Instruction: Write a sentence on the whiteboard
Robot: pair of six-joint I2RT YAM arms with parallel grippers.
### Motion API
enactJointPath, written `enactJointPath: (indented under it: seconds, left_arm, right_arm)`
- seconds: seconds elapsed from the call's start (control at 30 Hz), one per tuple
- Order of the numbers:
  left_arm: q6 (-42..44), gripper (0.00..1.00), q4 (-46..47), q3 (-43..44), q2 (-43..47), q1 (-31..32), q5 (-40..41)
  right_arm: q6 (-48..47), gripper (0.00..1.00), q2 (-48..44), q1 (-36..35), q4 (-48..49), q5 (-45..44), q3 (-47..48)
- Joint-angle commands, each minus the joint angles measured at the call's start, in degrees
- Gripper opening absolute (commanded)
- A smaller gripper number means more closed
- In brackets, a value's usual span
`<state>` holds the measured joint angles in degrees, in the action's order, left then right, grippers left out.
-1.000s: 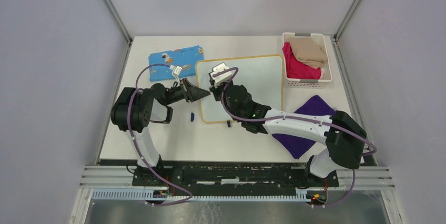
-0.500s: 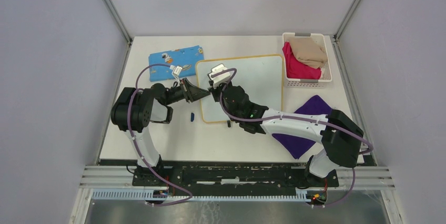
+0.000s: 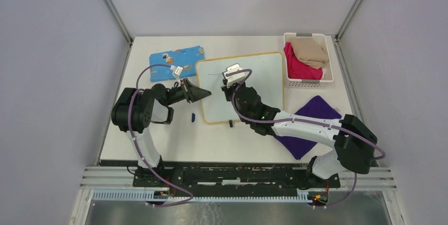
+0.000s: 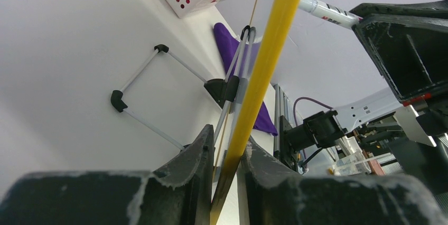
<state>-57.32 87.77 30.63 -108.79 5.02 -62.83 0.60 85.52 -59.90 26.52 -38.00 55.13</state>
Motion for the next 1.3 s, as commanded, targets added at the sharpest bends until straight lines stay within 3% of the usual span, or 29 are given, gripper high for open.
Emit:
enactJointPath:
  seconds: [0.0, 0.37, 1.27]
  left_arm:
    - [2.5, 0.02, 8.3, -1.1, 0.9, -0.1, -1.0]
    - [2.6, 0.02, 8.2, -1.1, 1.5, -0.1, -1.1]
    - [2.7, 0.02, 8.2, -1.1, 2.4, 0.0, -1.0]
  right_arm:
    - [0.9, 0.00, -3.1, 1.5, 1.3, -2.4, -1.9]
    - [-3.1, 0.00, -5.3, -1.8, 5.7, 5.0, -1.6]
    - [-0.9, 0.00, 0.5, -1.4, 0.6, 1.8, 1.1]
